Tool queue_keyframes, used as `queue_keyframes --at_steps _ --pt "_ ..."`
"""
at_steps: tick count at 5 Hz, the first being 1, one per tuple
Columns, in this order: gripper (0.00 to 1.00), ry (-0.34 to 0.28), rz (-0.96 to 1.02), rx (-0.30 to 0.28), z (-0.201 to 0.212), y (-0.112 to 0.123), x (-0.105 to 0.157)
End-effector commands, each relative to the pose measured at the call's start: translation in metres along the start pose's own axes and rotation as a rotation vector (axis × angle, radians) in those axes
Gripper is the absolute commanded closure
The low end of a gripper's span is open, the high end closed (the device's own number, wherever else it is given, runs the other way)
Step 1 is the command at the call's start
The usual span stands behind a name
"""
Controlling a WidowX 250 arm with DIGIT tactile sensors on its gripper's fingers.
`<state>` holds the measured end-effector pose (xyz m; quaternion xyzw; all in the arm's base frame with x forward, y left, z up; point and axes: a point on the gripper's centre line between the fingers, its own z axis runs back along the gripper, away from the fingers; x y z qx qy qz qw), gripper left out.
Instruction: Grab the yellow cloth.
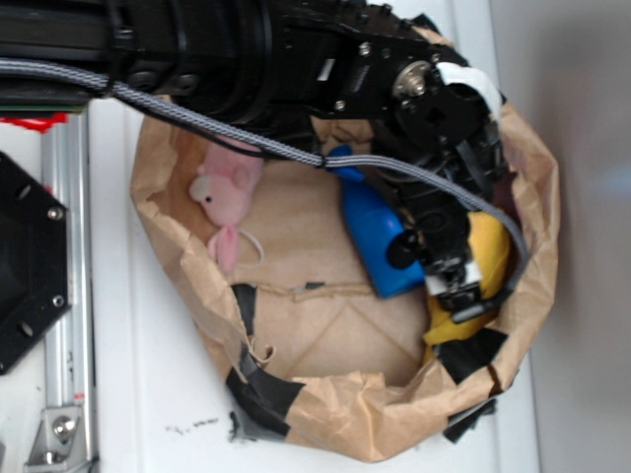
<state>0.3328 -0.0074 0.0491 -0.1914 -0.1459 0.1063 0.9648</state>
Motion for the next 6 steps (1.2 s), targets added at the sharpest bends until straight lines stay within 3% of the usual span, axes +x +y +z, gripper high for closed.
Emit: queue_keyframes --at_steps 1,2,3,6 --pt "0.00 -0.032 -0.151 -0.011 -0.018 -0.031 0.012" --pt "0.00 -0.029 -0.194 -0.003 -0.023 -0.038 0.012" --pt "1.00 -0.014 -0.193 -0.001 -0.021 -0.040 0.009" --pt "1.00 -0.031 -0.219 -0.037 -0.012 -0.039 0.002"
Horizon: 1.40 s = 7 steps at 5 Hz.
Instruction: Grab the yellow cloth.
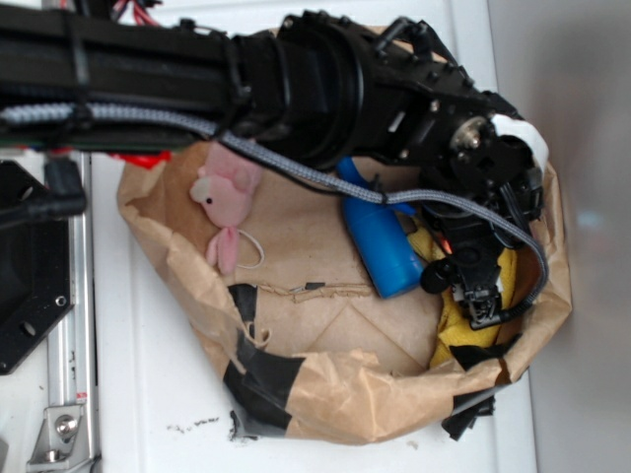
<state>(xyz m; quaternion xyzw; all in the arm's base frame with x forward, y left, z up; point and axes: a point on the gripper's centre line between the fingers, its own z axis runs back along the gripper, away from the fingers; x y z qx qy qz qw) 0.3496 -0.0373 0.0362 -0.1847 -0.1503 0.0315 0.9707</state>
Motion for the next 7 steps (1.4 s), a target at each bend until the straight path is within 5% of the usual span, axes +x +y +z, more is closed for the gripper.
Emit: queue_keyframes --at_steps 1,3,4,5,6,7 --pt "1.00 -0.046 -0.127 -0.037 0.019 -0.019 -0.005" --pt "1.00 -0.090 -0.236 0.038 0.083 -0.012 -0.022" --pt "1.00 -0.035 -0.315 0.271 0.146 0.005 -0.028" --pt "1.00 0.084 -0.342 0.458 0.207 -0.010 -0.029" --pt "1.00 0.243 -0.150 0.582 0.236 -0.027 -0.023" --pt "1.00 0.347 -0.211 0.474 0.230 -0.036 -0.021"
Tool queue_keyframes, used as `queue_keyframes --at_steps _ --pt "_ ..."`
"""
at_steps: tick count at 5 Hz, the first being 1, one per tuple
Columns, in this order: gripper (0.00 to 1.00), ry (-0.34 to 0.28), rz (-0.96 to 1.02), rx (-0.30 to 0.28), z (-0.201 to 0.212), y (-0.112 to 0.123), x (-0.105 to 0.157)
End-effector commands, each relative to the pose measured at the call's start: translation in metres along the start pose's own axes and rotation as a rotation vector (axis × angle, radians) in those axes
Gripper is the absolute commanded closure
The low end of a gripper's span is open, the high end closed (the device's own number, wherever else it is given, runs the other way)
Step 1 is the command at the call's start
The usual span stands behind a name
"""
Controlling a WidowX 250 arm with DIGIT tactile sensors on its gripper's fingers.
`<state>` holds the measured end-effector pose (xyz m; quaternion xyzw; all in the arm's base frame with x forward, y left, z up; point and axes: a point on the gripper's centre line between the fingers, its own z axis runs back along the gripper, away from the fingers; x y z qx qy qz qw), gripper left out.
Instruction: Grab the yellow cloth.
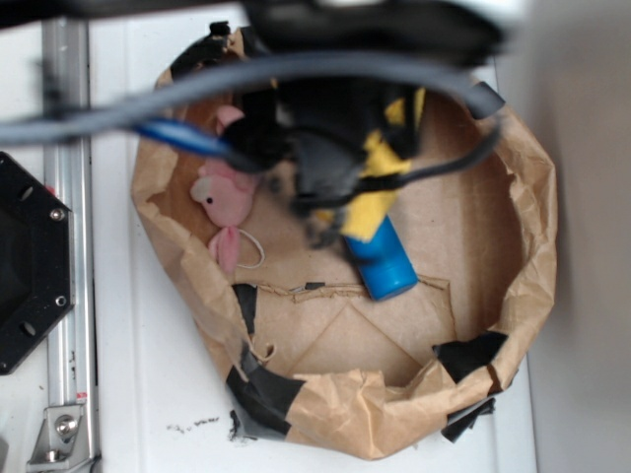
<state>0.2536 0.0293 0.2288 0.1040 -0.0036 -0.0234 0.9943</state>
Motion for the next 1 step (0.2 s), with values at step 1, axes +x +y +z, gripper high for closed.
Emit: queue_keyframes --at_steps 1 --pt "1.00 0.050 -0.143 -0.111 0.0184 -0.0403 -0.0008"
